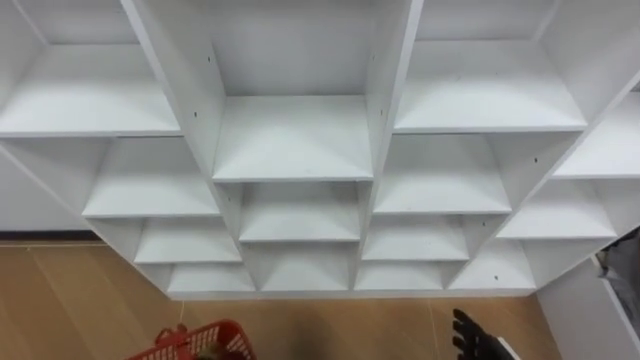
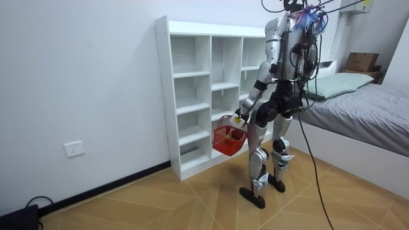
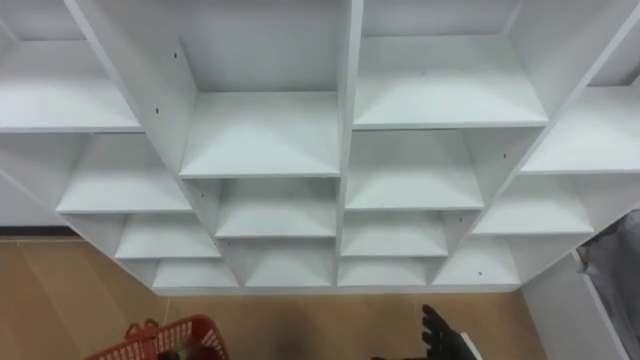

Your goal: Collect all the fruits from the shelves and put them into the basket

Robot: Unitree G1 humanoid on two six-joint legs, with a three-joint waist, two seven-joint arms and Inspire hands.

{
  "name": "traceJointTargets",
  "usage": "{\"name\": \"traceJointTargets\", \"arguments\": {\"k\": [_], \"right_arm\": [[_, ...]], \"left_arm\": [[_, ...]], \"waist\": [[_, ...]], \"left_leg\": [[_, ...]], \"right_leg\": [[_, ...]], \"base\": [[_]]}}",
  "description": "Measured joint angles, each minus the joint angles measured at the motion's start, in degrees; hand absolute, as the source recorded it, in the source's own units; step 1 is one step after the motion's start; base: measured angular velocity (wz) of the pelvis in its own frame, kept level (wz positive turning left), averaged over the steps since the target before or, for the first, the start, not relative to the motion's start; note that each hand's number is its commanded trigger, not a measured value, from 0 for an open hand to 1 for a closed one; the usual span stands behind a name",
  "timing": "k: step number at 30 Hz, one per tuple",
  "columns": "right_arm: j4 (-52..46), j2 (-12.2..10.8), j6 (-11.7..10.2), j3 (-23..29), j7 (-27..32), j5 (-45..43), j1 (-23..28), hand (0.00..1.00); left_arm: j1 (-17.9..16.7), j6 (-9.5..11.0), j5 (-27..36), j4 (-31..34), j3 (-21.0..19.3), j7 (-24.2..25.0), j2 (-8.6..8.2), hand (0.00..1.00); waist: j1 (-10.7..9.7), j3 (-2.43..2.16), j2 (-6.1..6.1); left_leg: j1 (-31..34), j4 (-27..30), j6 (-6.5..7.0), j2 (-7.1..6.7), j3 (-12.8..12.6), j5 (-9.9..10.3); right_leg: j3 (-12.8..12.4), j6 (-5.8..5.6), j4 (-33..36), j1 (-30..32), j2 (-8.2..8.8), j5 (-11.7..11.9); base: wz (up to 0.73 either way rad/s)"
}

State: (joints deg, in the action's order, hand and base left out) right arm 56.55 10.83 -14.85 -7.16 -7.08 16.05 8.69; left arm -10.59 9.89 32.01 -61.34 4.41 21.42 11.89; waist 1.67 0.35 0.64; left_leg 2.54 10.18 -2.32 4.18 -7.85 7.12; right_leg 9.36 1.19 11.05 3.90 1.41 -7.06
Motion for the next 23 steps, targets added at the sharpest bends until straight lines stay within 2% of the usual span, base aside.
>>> {"name": "traceJointTargets", "arguments": {"k": [5, 11, 12, 15, 23], "right_arm": [[3.5, -0.3, 0.8, 1.9, 0.0, 2.1, 1.4, 0.0], [9.9, -2.9, 3.6, 5.5, -0.3, 8.5, 2.2, 0.0], [11.5, -3.1, 4.5, 6.4, -0.6, 8.9, 2.6, 0.0], [13.7, -3.6, 6.5, 8.6, -1.7, 10.3, 3.0, 0.0], [15.8, -3.8, 8.8, 11.6, -2.3, 10.5, 2.6, 0.0]], "left_arm": [[-0.7, 0.0, -0.1, -1.5, -0.6, -1.2, -0.99, 1.0], [-1.0, -0.1, -0.1, -4.6, -6.1, -2.7, -2.1, 1.0], [-1.1, -0.4, -0.1, -5.3, -6.7, -3.4, -2.23, 1.0], [-2.1, -1.5, -0.3, -5.4, -8.0, -5.0, -2.46, 1.0], [-2.2, -3.7, -3.0, -5.4, -8.8, -7.3, -3.34, 1.0]], "waist": [[0.1, -0.1, 0.09], [-0.4, -0.04, 0.81], [-0.6, 0.09, 0.75], [-1.4, 0.11, 0.83], [-1.5, -0.03, 0.25]], "left_leg": [[-1.0, -0.2, -0.05, 0.04, 0.0, 0.6], [-2.5, -0.5, -0.18, -0.03, 0.7, 1.0], [-3.3, -0.5, -0.17, -0.11, 1.0, 1.2], [-4.5, -0.5, -0.13, -0.43, 1.8, 1.8], [-5.7, -0.4, 0.11, -0.89, 1.9, 2.3]], "right_leg": [[0.2, -0.08, -0.4, -1.3, -0.01, -0.3], [0.8, -0.24, -1.0, -3.9, -0.09, -0.9], [1.0, -0.38, -1.5, -5.0, -0.12, -1.0], [1.6, -0.68, -1.4, -6.0, 0.24, -2.2], [1.6, -1.03, -1.3, -7.1, 0.62, -2.6]], "base": [[0.0], [0.08], [0.11], [0.12], [0.02]]}}
